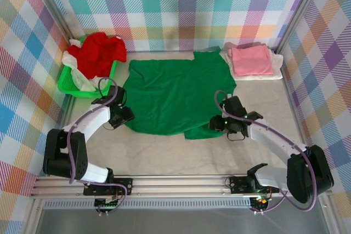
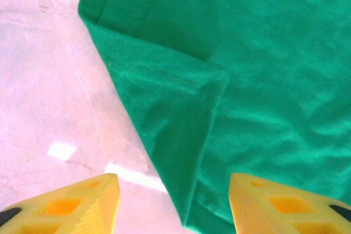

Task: Fold and stack the t-shirts

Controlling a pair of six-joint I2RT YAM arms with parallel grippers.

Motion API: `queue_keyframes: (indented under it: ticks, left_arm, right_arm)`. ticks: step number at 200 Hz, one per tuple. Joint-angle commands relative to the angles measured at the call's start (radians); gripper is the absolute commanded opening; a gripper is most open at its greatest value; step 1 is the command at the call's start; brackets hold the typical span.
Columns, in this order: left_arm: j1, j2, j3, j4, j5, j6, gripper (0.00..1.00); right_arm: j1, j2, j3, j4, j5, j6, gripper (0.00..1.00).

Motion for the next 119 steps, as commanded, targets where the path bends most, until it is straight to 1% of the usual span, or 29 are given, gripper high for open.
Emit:
queue_keyframes:
  ticks: [1,11,18,53,69,76,84,92,110,119]
  left_arm:
    - [0.008,0.064,0.017,0.081,0.029,0.03,0.53]
    - [0.007,0.087,0.028,0.098,0.03,0.033,0.48]
    - [0.007,0.099,0.031,0.106,0.023,0.035,0.47]
    - [-0.013,0.127,0.05,0.102,0.013,0.053,0.54]
    - [-0.032,0.13,0.053,0.091,-0.004,0.057,0.52]
    - [-0.035,0.136,0.05,0.09,-0.01,0.059,0.48]
    - [-0.035,0.141,0.05,0.084,-0.021,0.062,0.38]
    - [-0.035,0.142,0.047,0.077,-0.035,0.064,0.32]
    - [-0.035,0.123,0.033,0.068,-0.069,0.066,0.23]
    - [-0.033,0.108,0.023,0.064,-0.081,0.066,0.22]
  right_arm:
    - [0.02,-0.011,-0.021,0.11,0.021,0.046,0.43]
    - [0.021,0.023,-0.02,0.129,0.014,0.053,0.43]
    - [0.023,0.046,-0.016,0.139,0.007,0.057,0.43]
    - [0.028,0.101,-0.004,0.178,0.004,0.067,0.44]
    - [0.028,0.11,0.003,0.183,0.01,0.07,0.44]
    - [0.028,0.113,0.004,0.186,0.009,0.07,0.44]
    - [0.028,0.116,0.001,0.194,0.008,0.072,0.44]
    - [0.028,0.119,-0.003,0.196,0.01,0.074,0.44]
    - [0.027,0.127,-0.004,0.192,0.008,0.073,0.44]
    - [0.028,0.127,-0.005,0.193,0.009,0.073,0.44]
